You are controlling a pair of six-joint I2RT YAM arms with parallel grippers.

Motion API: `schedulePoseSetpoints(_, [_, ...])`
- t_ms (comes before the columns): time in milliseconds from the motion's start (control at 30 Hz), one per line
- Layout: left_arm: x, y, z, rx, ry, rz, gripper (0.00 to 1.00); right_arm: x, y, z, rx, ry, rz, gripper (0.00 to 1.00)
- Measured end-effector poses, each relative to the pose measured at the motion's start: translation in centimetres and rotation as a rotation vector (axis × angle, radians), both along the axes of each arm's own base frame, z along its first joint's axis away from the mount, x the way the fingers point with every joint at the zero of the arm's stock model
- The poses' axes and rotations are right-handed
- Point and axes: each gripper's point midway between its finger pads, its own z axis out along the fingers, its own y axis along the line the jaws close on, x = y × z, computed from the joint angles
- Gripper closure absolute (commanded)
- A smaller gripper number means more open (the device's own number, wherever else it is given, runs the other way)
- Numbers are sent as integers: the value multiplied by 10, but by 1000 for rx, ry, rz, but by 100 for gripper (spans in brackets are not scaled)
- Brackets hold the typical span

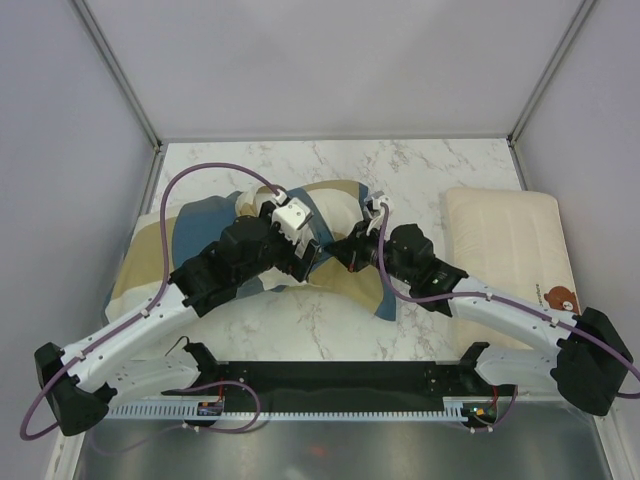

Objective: Remove the pillowcase from the pillow

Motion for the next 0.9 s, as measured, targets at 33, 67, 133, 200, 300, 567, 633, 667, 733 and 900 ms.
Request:
schedulePoseSetpoints(33, [1, 1, 0, 1, -3, 6, 0, -2, 0, 4, 8, -4, 5, 100])
schedulePoseSetpoints(67, [2, 2, 1, 2, -6, 13, 0, -3, 0, 6, 13, -6, 9, 100])
schedulePoseSetpoints(133, [3, 3, 1, 5, -8, 20, 0, -5, 1, 7, 16, -8, 16, 100])
schedulePoseSetpoints(200, [3, 3, 1, 5, -8, 22, 0, -6, 1, 6, 13, -6, 18, 100])
schedulePoseSetpoints(300, [3, 3, 0, 5, -9, 23, 0, -7, 2, 6, 12, -5, 20, 100])
schedulePoseSetpoints(567, [9, -2, -16, 45, 18, 34, 17, -12, 6, 3, 5, -2, 33, 100])
schedulePoseSetpoints(633, [10, -1, -15, 46, 17, 38, 28, -13, 7, 3, 2, -1, 34, 100])
schedulePoseSetpoints(667, [10, -1, -14, 43, 13, 38, 32, -13, 7, 3, 2, -1, 34, 100])
schedulePoseSetpoints(733, [8, 0, -11, 33, 6, 35, 51, -14, 7, 3, 2, -4, 36, 100])
schedulePoseSetpoints(900, [1, 4, -4, 0, -19, 27, 70, -15, 8, 2, -1, -4, 36, 100])
